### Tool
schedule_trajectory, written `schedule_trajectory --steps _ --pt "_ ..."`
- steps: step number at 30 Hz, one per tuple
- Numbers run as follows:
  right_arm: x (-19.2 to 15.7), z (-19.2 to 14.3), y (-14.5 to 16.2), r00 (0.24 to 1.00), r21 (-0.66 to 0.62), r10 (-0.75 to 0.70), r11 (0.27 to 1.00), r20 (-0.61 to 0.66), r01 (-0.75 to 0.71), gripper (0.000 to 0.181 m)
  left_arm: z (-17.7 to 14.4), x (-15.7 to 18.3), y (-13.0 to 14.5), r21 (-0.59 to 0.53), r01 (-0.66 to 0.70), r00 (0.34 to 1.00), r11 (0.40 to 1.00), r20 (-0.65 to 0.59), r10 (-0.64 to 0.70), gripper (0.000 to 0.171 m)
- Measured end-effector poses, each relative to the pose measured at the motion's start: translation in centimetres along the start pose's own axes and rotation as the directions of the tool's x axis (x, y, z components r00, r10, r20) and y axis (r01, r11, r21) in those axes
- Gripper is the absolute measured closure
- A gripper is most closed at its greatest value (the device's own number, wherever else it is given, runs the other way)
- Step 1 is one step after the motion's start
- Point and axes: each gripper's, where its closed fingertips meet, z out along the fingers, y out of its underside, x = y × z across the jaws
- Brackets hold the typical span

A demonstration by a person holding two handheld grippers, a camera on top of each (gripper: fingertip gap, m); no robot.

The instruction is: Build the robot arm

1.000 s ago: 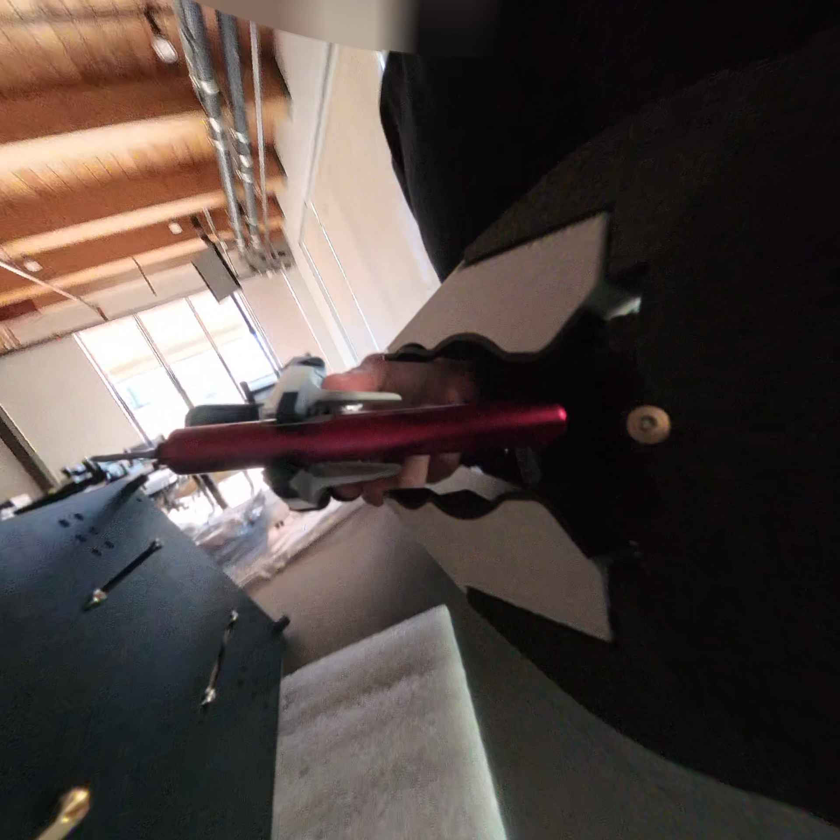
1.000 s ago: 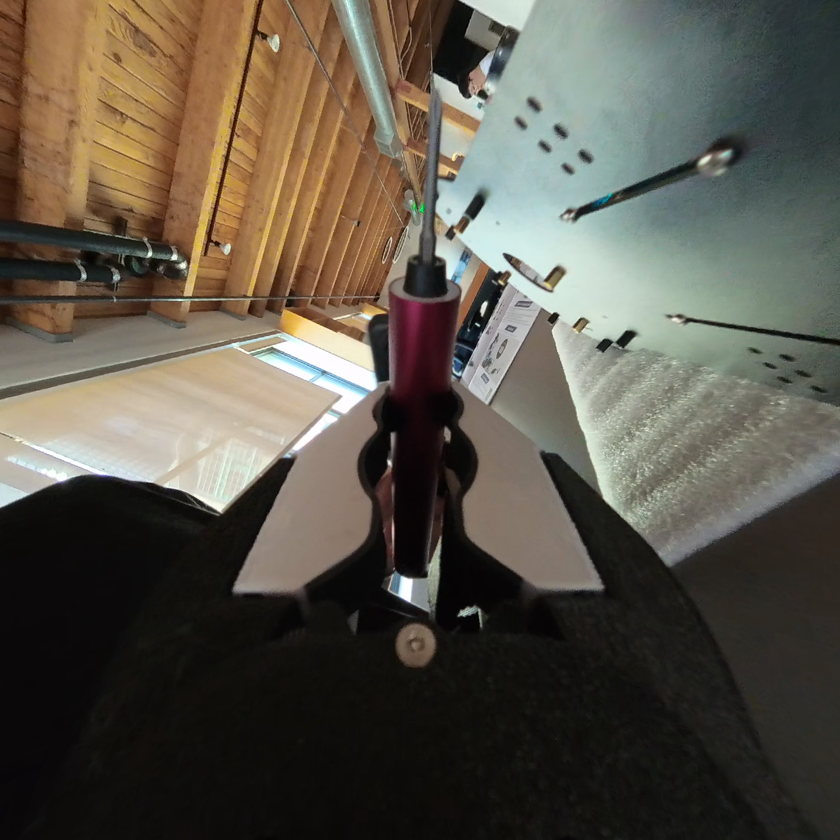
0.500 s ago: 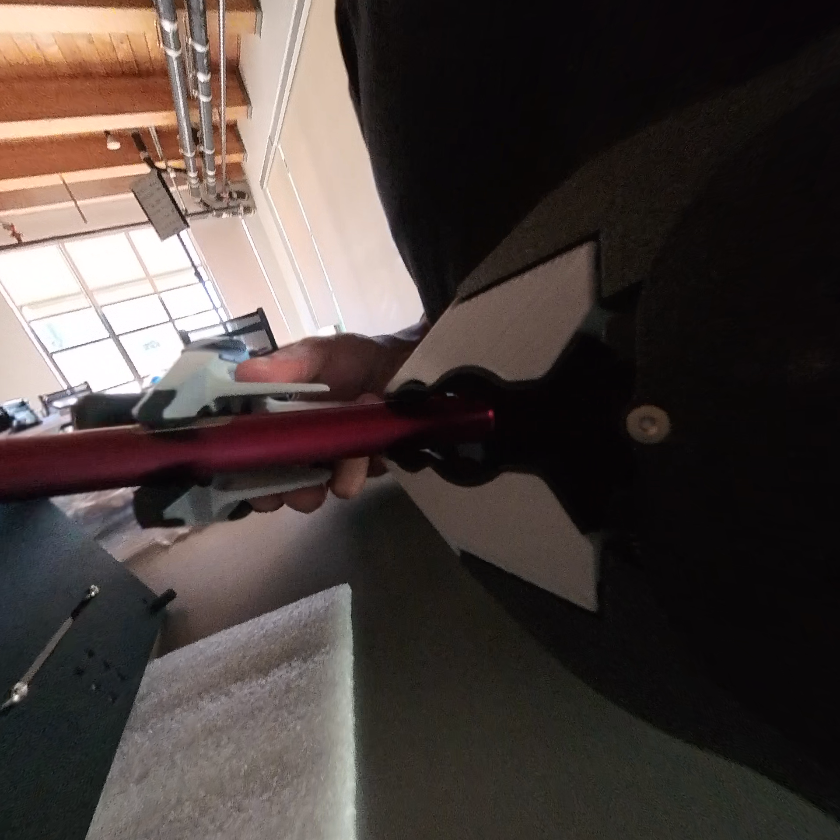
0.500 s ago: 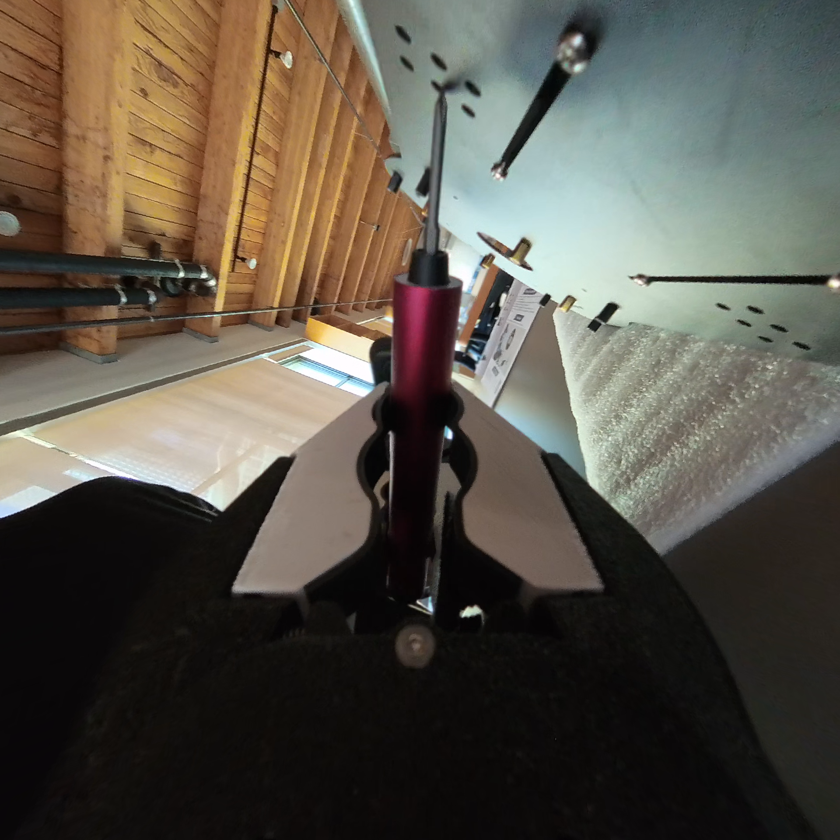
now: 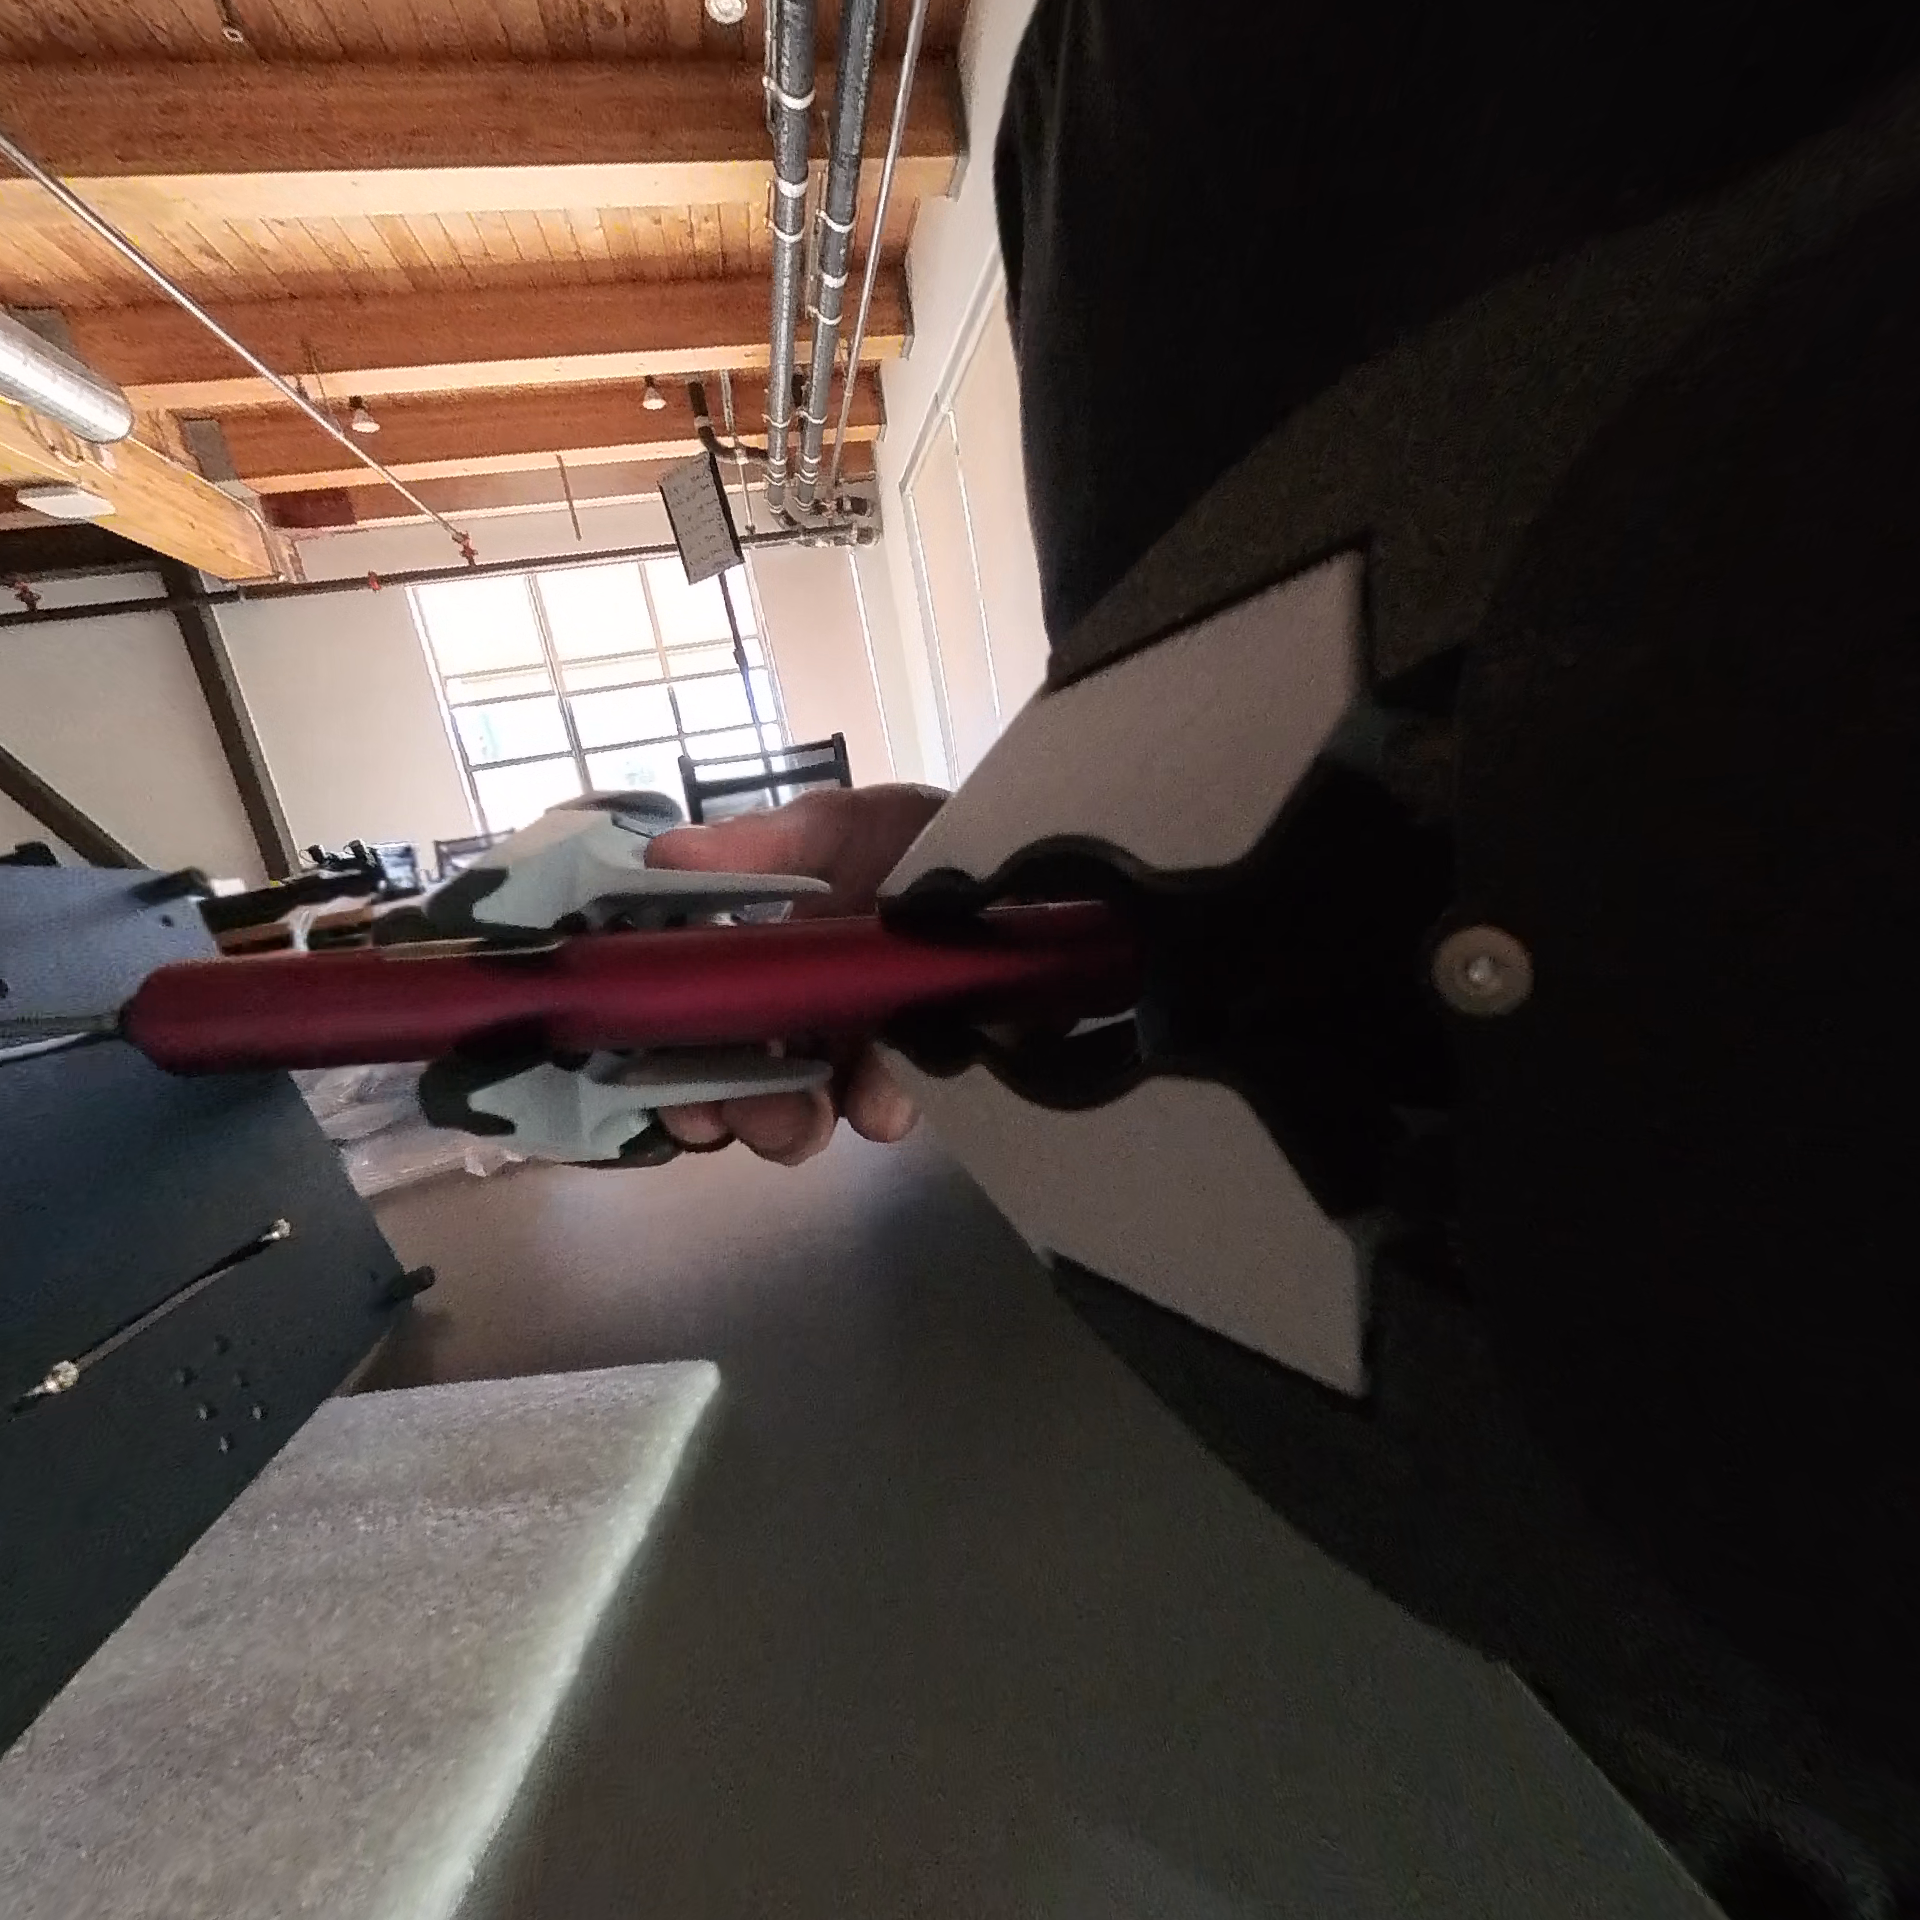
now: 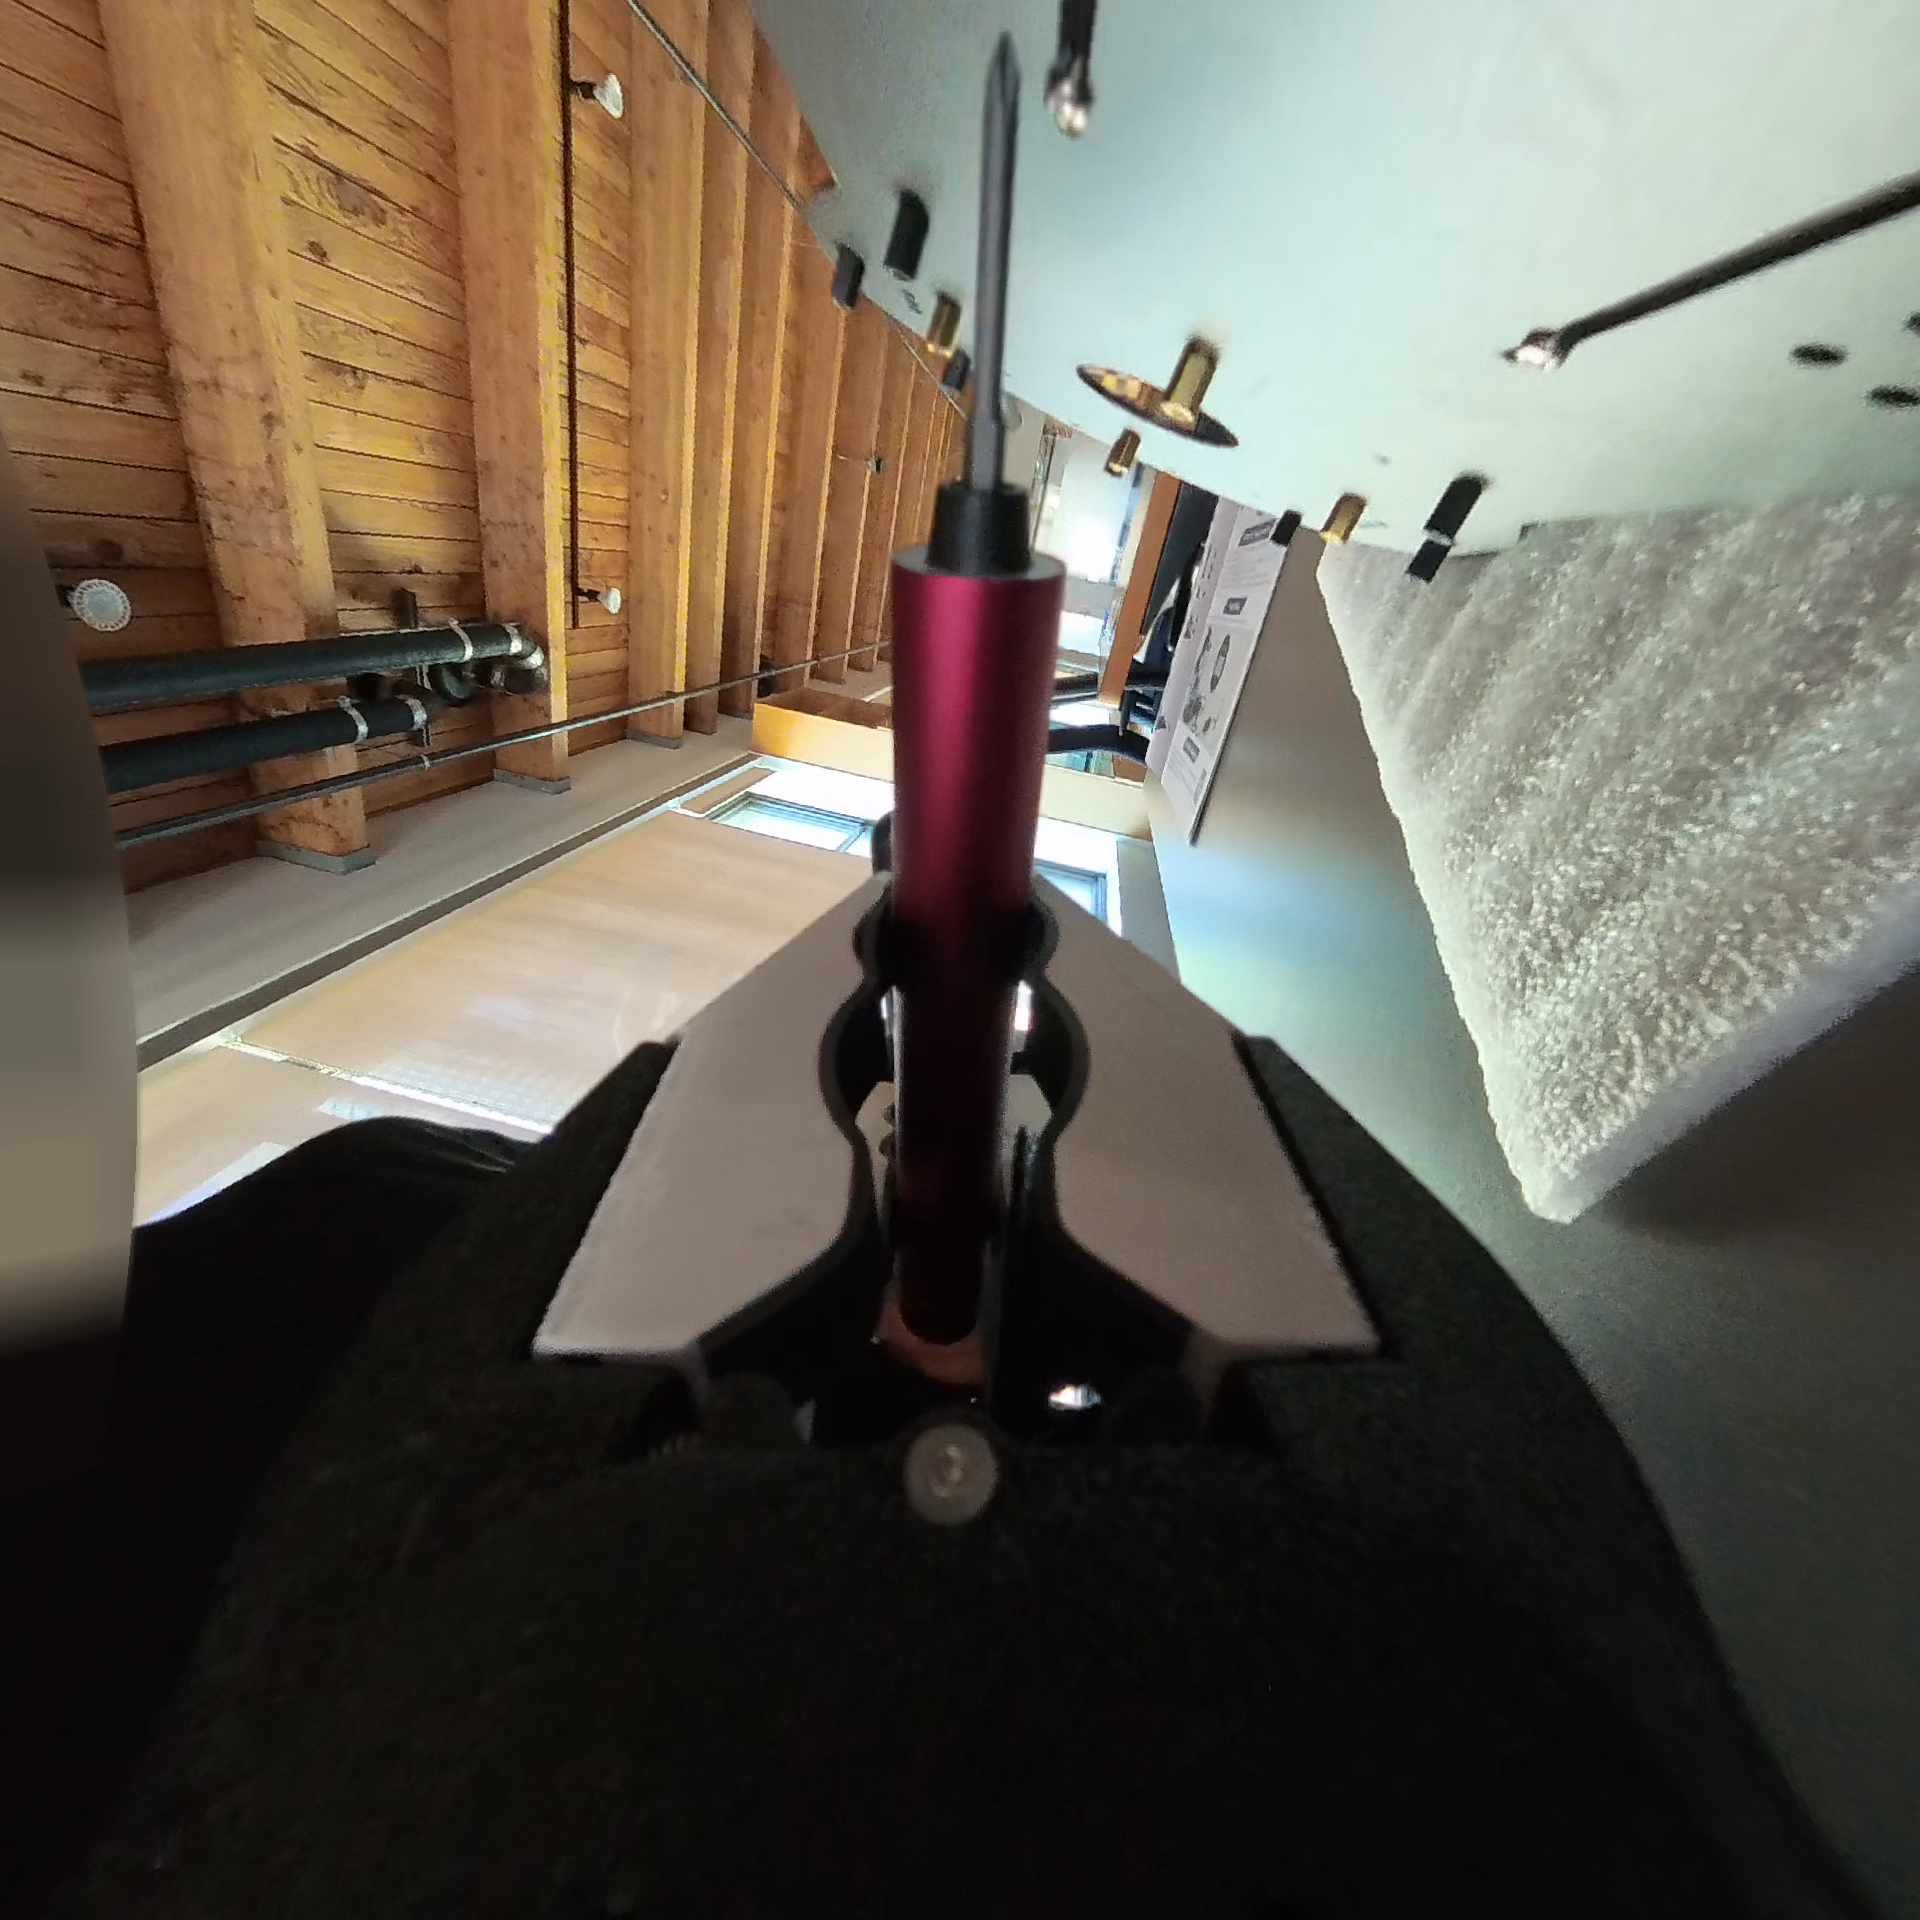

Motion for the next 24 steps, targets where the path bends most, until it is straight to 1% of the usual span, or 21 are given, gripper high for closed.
schedule_trajectory --steps 2,5,14,24 --pt "0.11 0.26 0.13 1.0 0.001 -0.012 1.0 -0.003 0.012 0.163 -0.12 -0.01 0.09 0.016 0.015 1.0 1.0 -0.008 -0.015 0.153" --pt "0.29 0.72 0.26 1.0 -0.011 0.017 1.0 0.011 -0.017 0.164 -0.12 -0.11 0.12 0.026 0.024 1.0 0.999 -0.005 -0.024 0.153" --pt "0.37 0.58 -0.07 0.999 -0.012 0.021 1.0 0.026 -0.02 0.164 0.17 -0.15 -0.09 0.021 0.032 0.999 0.999 0.004 -0.033 0.152" --pt "0.23 0.76 0.24 0.998 -0.028 0.033 0.999 0.044 -0.032 0.164 0.17 -0.03 0.19 0.019 0.034 0.999 0.999 0.011 -0.034 0.152"
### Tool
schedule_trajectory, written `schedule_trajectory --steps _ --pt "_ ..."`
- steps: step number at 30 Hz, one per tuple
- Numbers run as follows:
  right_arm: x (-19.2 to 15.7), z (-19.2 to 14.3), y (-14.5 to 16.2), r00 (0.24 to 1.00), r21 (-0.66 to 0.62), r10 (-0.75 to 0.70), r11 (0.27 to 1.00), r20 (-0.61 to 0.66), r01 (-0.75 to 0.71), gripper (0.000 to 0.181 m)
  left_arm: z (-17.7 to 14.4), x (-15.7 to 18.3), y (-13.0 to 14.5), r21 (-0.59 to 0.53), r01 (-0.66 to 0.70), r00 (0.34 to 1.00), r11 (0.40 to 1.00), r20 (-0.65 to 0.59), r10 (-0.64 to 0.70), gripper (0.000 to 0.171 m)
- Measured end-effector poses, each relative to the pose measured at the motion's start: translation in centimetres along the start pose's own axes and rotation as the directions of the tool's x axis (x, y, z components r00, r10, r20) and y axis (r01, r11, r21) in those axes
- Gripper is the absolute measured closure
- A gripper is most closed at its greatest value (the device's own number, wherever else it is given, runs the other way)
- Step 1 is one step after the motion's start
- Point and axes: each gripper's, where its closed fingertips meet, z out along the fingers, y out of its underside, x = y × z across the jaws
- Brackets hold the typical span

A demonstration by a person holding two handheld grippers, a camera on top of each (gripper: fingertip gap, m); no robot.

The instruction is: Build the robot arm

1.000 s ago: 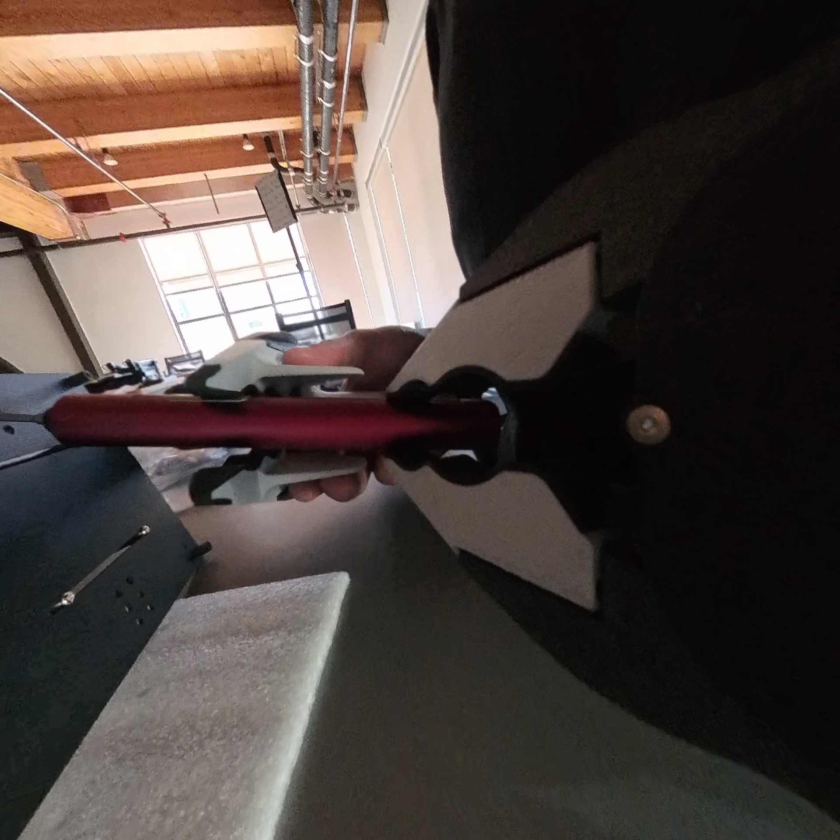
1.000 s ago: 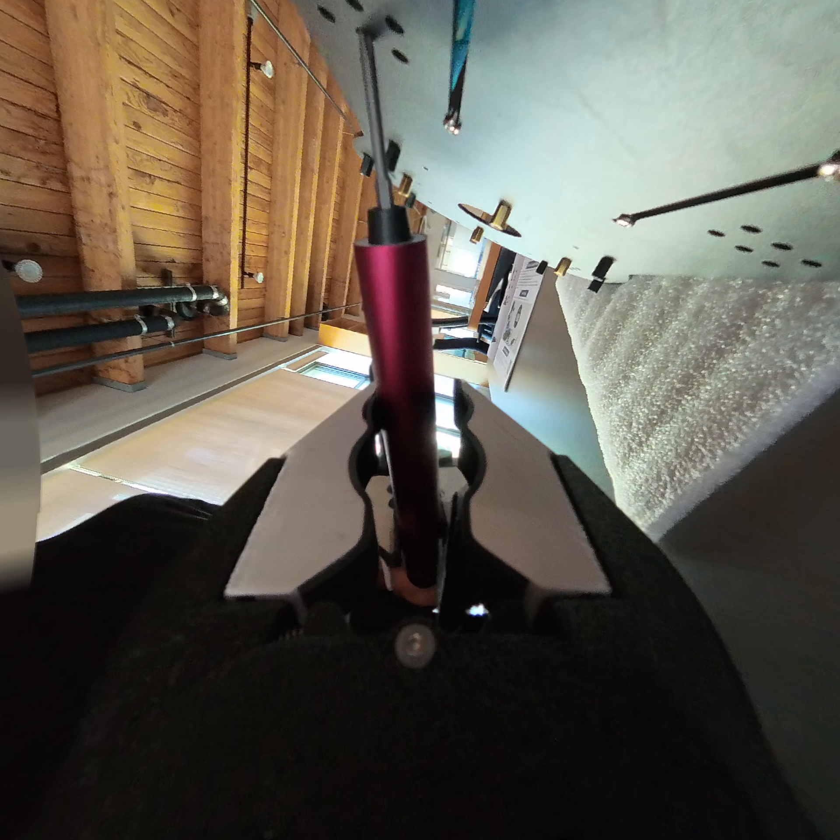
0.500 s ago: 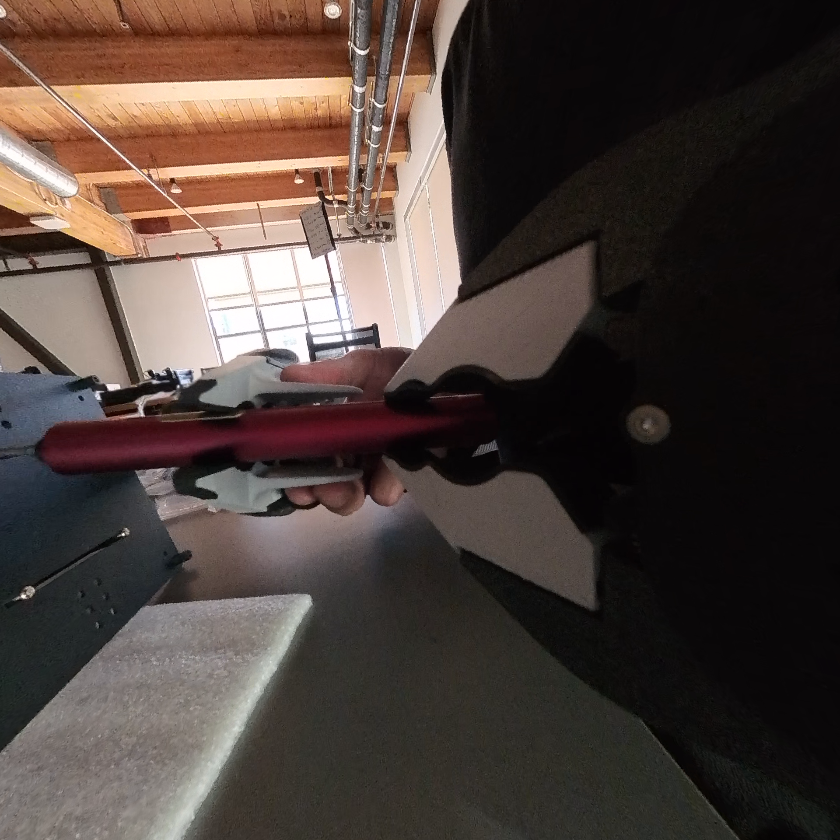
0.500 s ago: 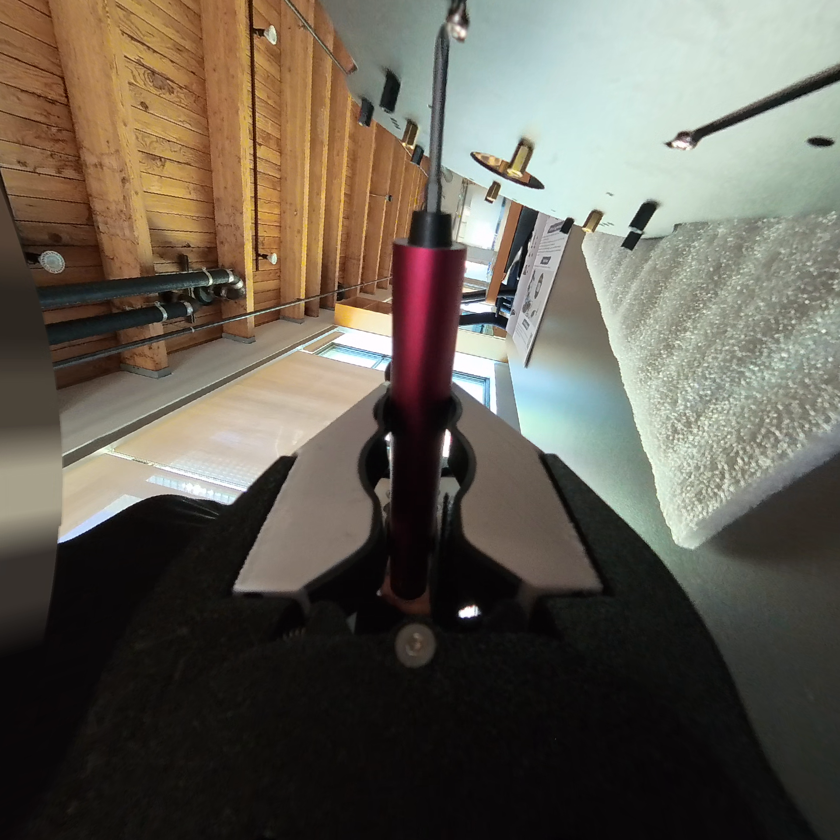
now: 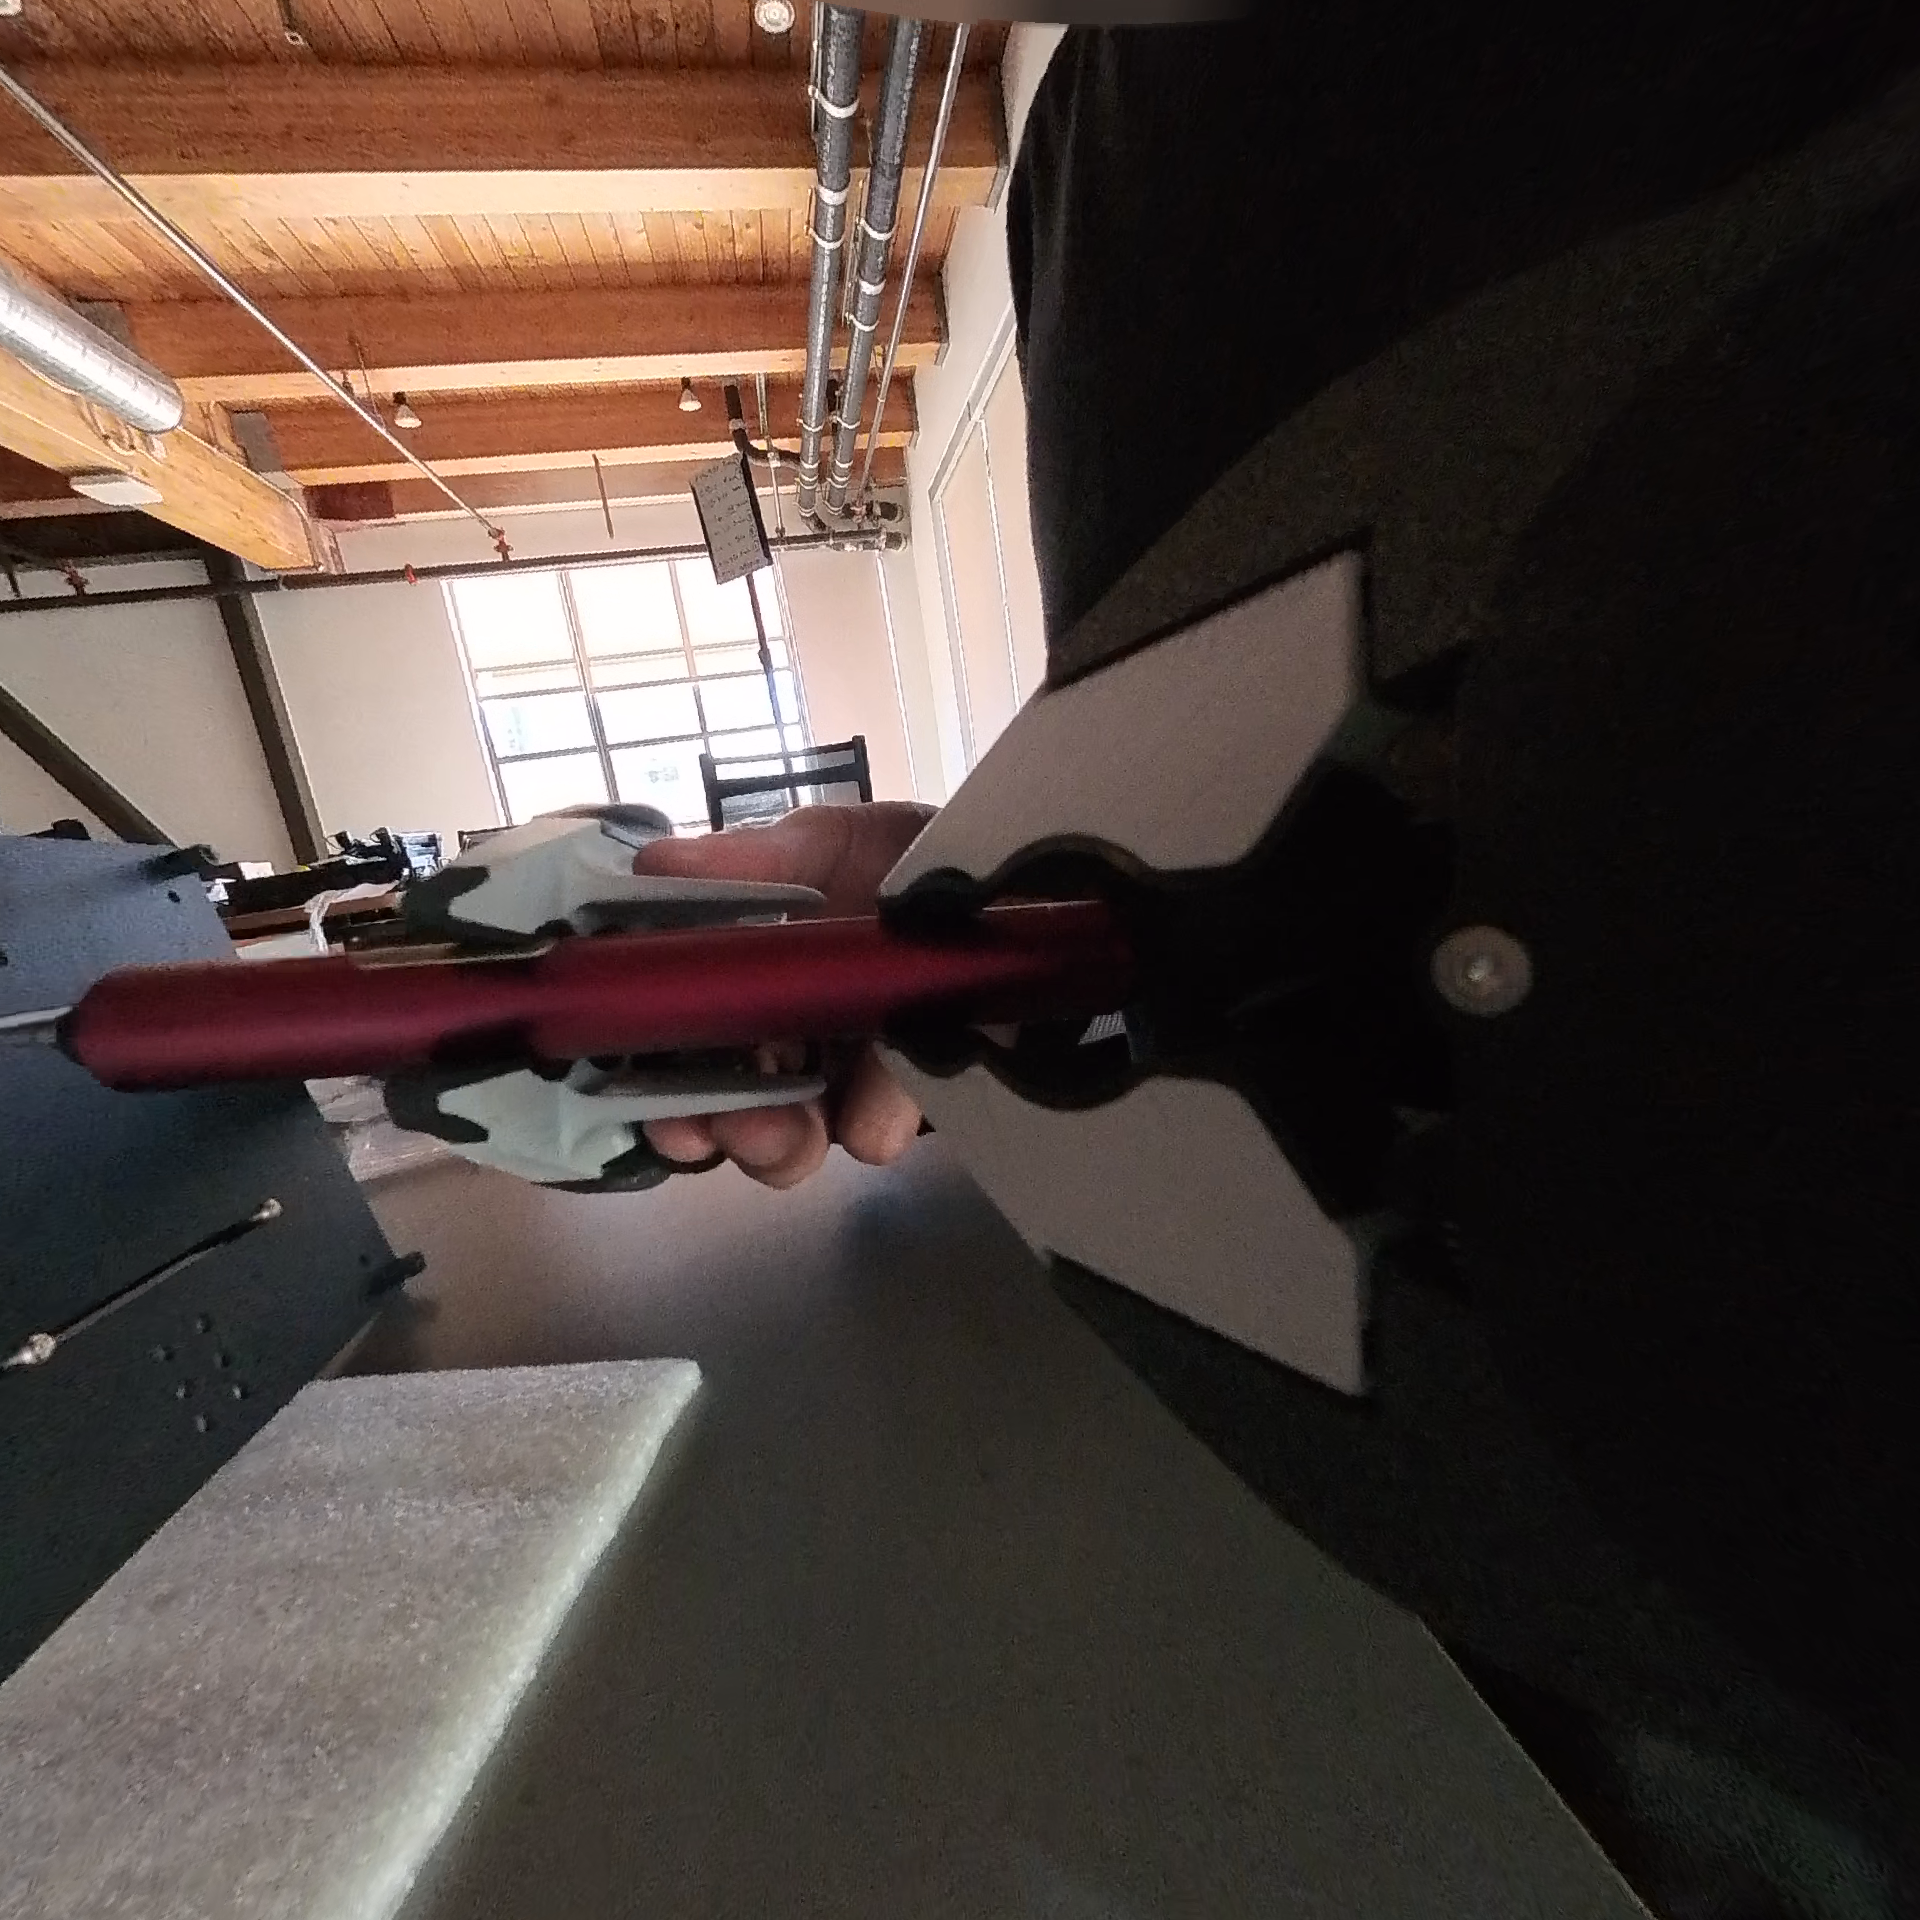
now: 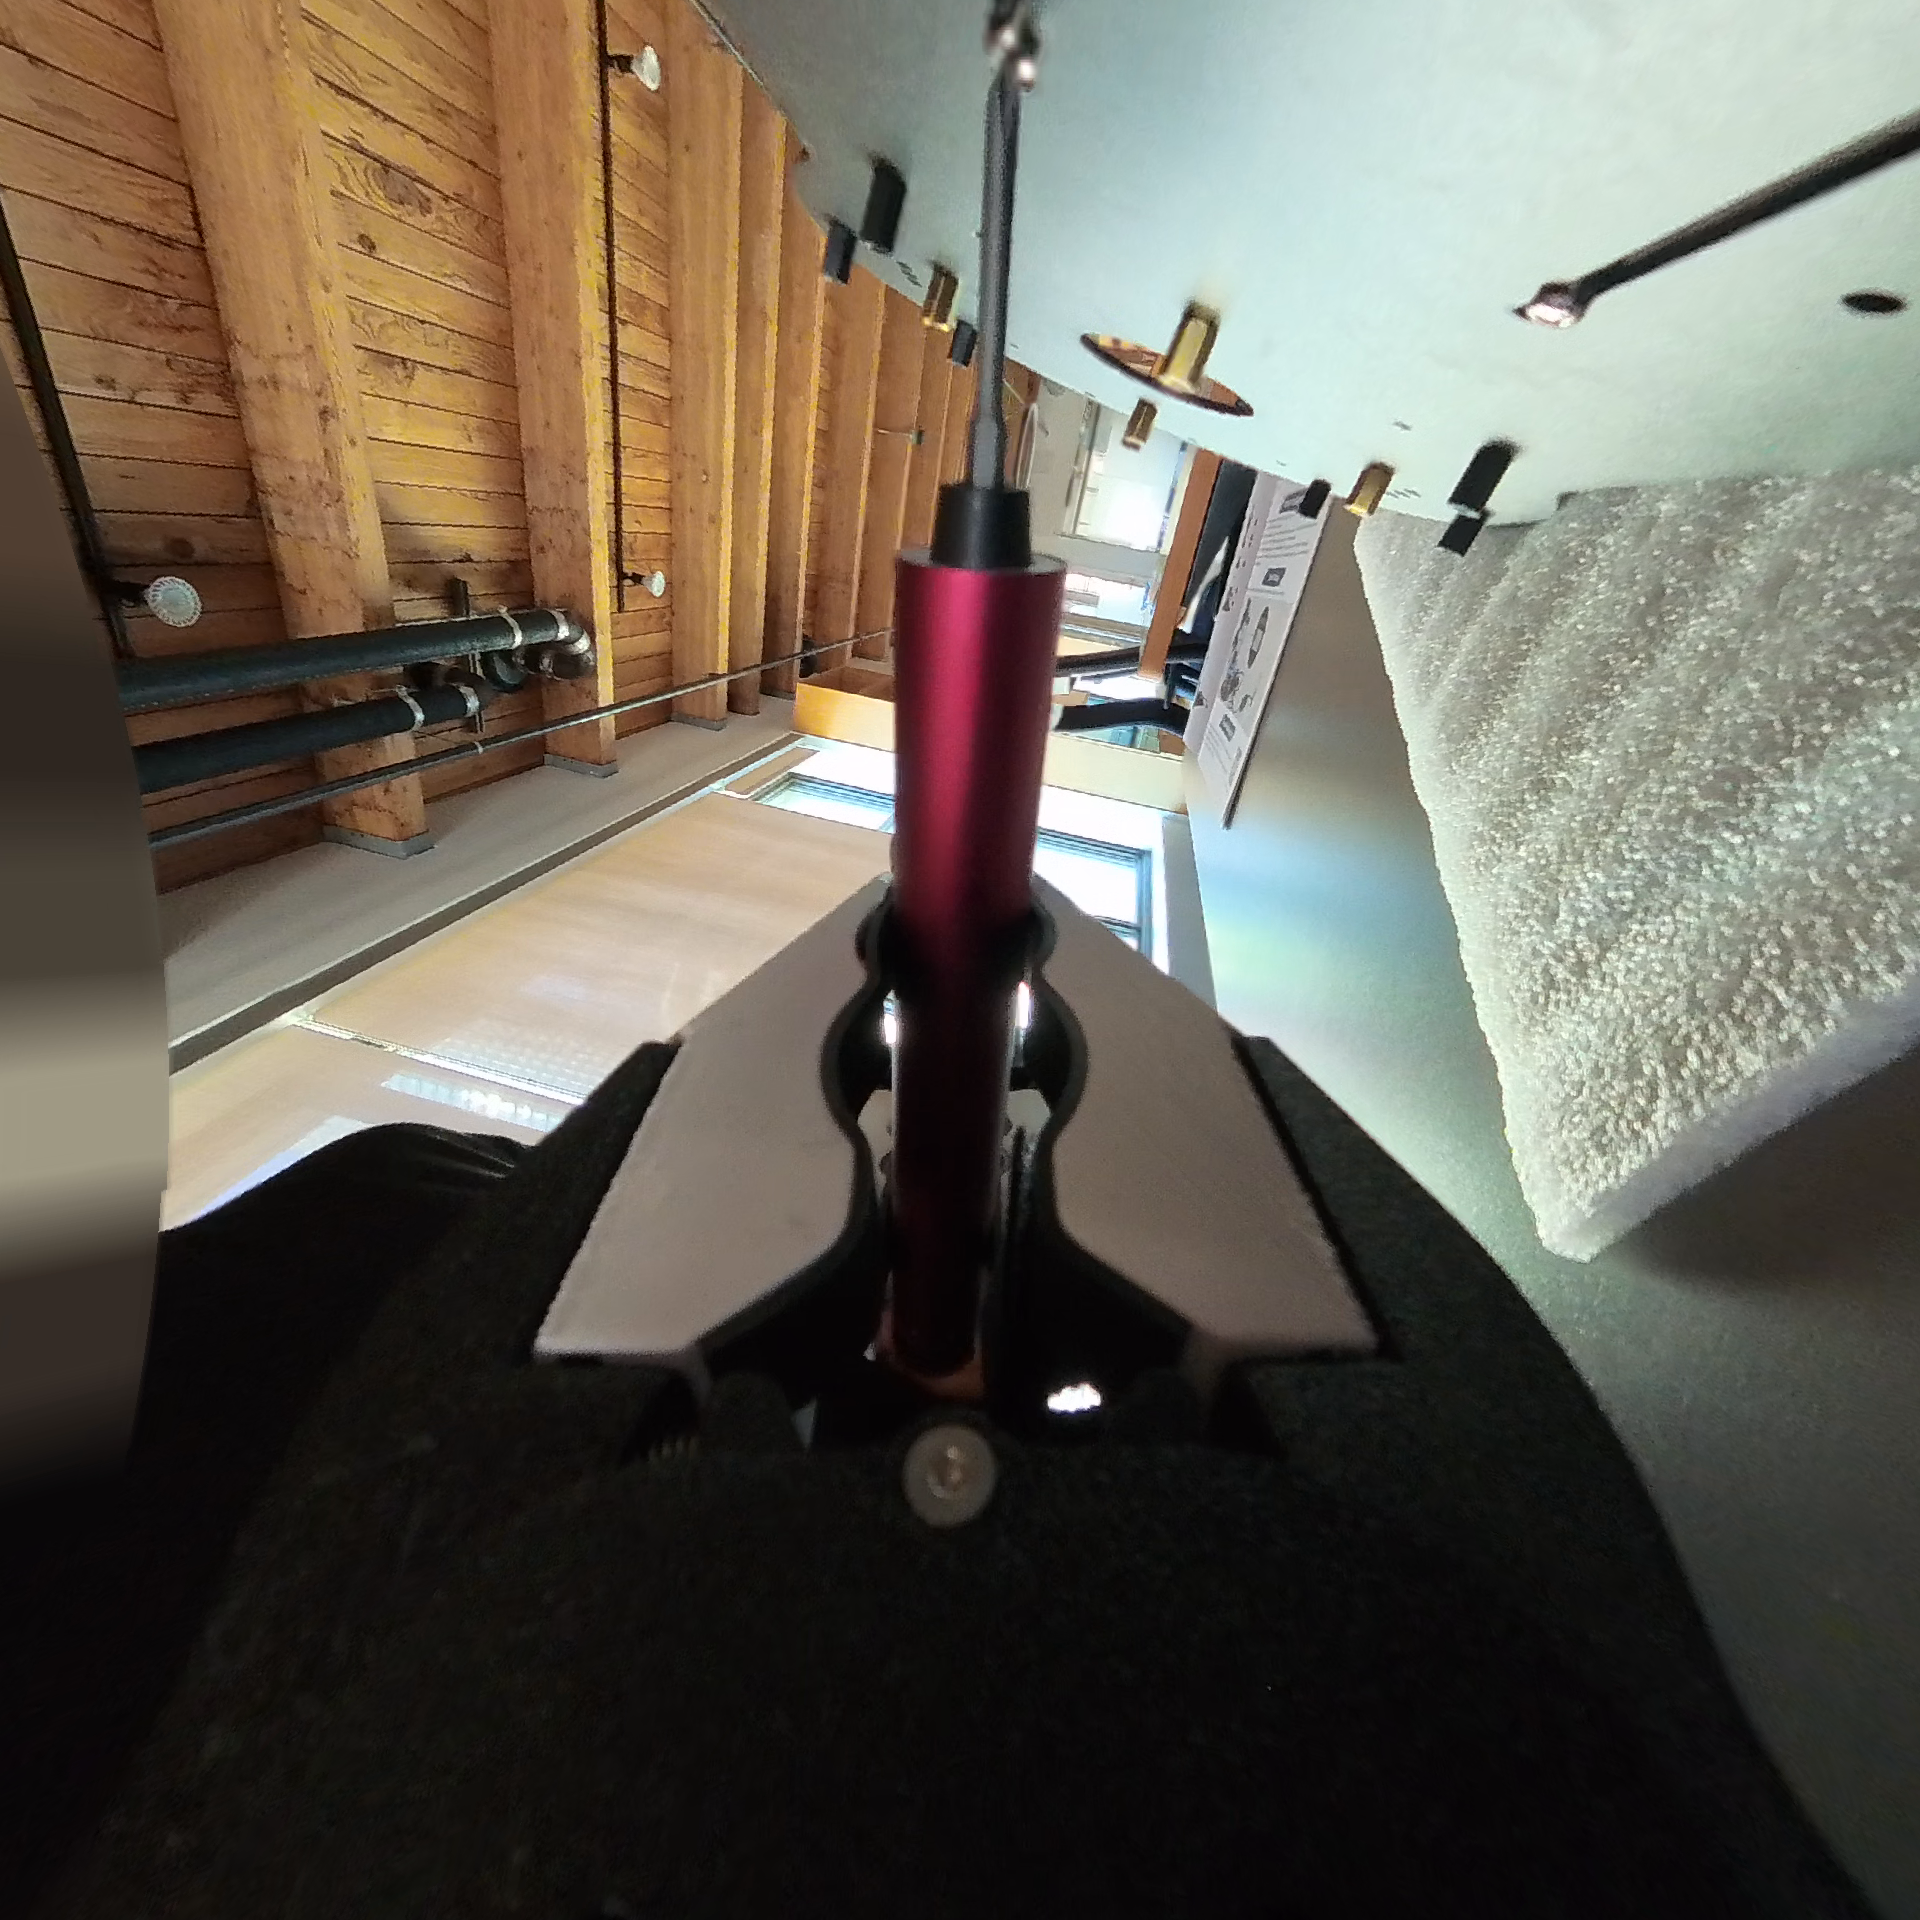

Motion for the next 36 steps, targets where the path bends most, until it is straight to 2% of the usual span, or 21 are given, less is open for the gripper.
schedule_trajectory --steps 10,16,23,29,36 --pt "-0.2 0.0 -0.1 1.0 0.002 -0.013 1.0 -0.002 0.013 0.164 0.2 0.4 -0.1 0.012 0.033 0.999 0.999 -0.03 -0.033 0.152" --pt "0.3 -2.2 -0.1 0.982 -0.002 -0.093 0.996 -0.166 0.094 0.148 0.3 0.8 -0.1 0.004 0.063 0.997 0.998 -0.044 -0.063 0.152" --pt "-0.4 -2.8 0.1 0.969 -0.026 -0.06 0.998 -0.241 0.055 0.161 0.8 1.0 0.1 -0.009 0.063 0.998 0.998 -0.018 -0.063 0.152" --pt "-0.3 -2.6 0.0 0.972 0.013 0.048 0.999 -0.229 -0.046 0.162 0.5 0.6 -0.1 -0.007 0.025 0.999 1.0 0.037 -0.024 0.152" --pt "-0.4 -2.8 0.0 0.97 0.017 0.067 0.998 -0.232 -0.065 0.164 0.6 0.6 -0.1 -0.016 0.011 0.999 1.0 0.048 -0.01 0.152"
